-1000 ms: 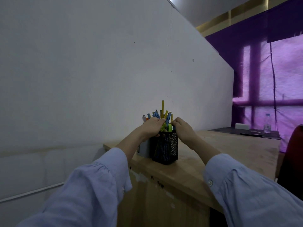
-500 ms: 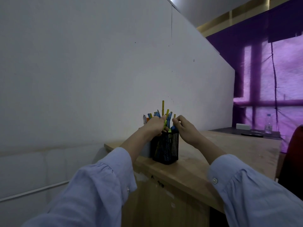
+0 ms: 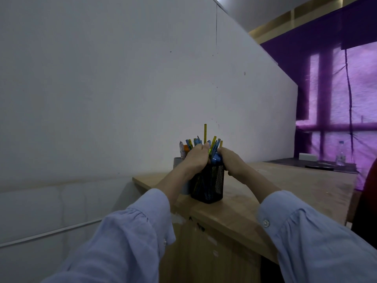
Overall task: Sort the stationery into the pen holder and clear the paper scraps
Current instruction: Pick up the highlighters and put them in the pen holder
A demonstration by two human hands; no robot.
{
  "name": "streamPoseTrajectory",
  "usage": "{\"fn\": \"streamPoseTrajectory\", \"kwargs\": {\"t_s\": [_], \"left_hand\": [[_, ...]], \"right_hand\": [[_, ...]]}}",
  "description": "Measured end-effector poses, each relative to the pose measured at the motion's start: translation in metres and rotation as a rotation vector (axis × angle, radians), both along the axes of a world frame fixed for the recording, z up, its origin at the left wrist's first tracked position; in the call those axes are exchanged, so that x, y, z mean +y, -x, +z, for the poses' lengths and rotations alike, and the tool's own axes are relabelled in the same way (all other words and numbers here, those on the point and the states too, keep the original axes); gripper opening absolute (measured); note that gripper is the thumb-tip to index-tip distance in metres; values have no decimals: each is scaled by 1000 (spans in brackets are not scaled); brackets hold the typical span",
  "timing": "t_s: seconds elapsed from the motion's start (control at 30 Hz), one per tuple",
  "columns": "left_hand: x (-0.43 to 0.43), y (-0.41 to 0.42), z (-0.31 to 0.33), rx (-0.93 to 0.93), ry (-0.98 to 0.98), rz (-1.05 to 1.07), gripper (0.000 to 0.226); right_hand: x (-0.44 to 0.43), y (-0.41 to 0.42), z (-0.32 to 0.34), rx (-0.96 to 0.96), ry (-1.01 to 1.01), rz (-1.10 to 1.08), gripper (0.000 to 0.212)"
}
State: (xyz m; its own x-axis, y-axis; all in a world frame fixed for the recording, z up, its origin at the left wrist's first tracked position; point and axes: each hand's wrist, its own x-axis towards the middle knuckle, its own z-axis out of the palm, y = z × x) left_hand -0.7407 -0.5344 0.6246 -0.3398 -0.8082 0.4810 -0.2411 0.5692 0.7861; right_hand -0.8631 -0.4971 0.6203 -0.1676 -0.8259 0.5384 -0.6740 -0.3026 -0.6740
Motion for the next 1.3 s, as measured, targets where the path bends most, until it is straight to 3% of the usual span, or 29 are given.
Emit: {"fn": "streamPoseTrajectory", "kwargs": {"t_s": [0.07, 0.33, 0.47, 0.57, 0.73, 0.87, 1.0, 1.13, 1.3], "left_hand": [[-1, 2, 0, -6, 13, 19, 40], [0, -1, 1, 6, -8, 41, 38], [0, -5, 5, -30, 5, -1, 41], [-1, -9, 5, -134, 222, 35, 35], [1, -11, -1, -252, 470, 137, 24], [-4, -12, -6, -305, 504, 197, 28], [0, -11, -6, -466, 505, 287, 31], [-1, -16, -12, -372, 520, 239, 34], [0, -16, -14, -393, 485, 201, 34]], "right_hand": [[2, 0, 1, -120, -26, 34, 19], [3, 10, -3, -15, 58, 6, 13], [3, 15, -6, 162, 1, -70, 39], [4, 12, -7, 195, -25, -84, 46], [8, 9, 0, -16, 30, -36, 21], [5, 8, 7, -206, 56, -73, 26], [5, 12, 19, -276, 71, -66, 27], [7, 7, 14, -307, 85, 126, 20], [8, 14, 5, -263, 150, 78, 36]]}}
